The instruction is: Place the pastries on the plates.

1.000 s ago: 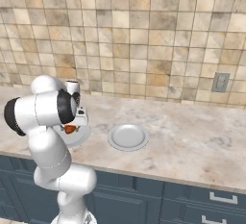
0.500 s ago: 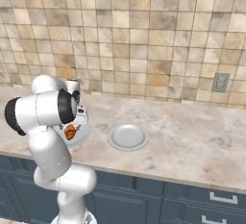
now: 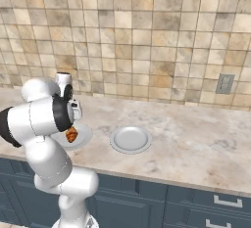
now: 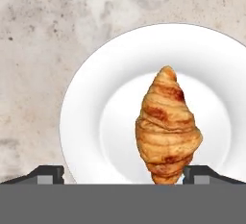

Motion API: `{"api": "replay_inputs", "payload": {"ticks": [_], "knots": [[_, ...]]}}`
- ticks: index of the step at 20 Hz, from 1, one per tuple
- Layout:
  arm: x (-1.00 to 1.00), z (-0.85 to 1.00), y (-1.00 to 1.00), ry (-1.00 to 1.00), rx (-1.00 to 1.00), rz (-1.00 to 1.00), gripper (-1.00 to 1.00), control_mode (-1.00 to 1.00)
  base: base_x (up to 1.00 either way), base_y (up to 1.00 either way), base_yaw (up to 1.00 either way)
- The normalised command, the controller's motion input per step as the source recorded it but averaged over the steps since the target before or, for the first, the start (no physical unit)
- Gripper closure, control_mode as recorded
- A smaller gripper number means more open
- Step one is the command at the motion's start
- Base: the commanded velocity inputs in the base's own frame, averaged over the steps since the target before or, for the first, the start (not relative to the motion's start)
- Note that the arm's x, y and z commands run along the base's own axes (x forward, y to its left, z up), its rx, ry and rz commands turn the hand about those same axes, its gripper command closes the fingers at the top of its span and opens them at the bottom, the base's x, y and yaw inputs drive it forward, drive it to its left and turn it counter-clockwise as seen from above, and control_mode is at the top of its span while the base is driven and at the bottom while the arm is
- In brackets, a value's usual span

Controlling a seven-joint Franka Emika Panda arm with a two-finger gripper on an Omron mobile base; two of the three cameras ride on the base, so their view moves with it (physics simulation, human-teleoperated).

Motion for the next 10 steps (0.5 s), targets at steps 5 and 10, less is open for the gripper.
{"api": "replay_inputs", "payload": {"ticks": [5,10], "knots": [[0.01,0.03,0.84,-0.13,0.0,0.0,-1.0,-1.0,0.0,0.0,0.0],[0.08,0.0,0.76,-0.11,0.0,-0.01,-1.0,-1.0,0.0,0.0,0.0]]}}
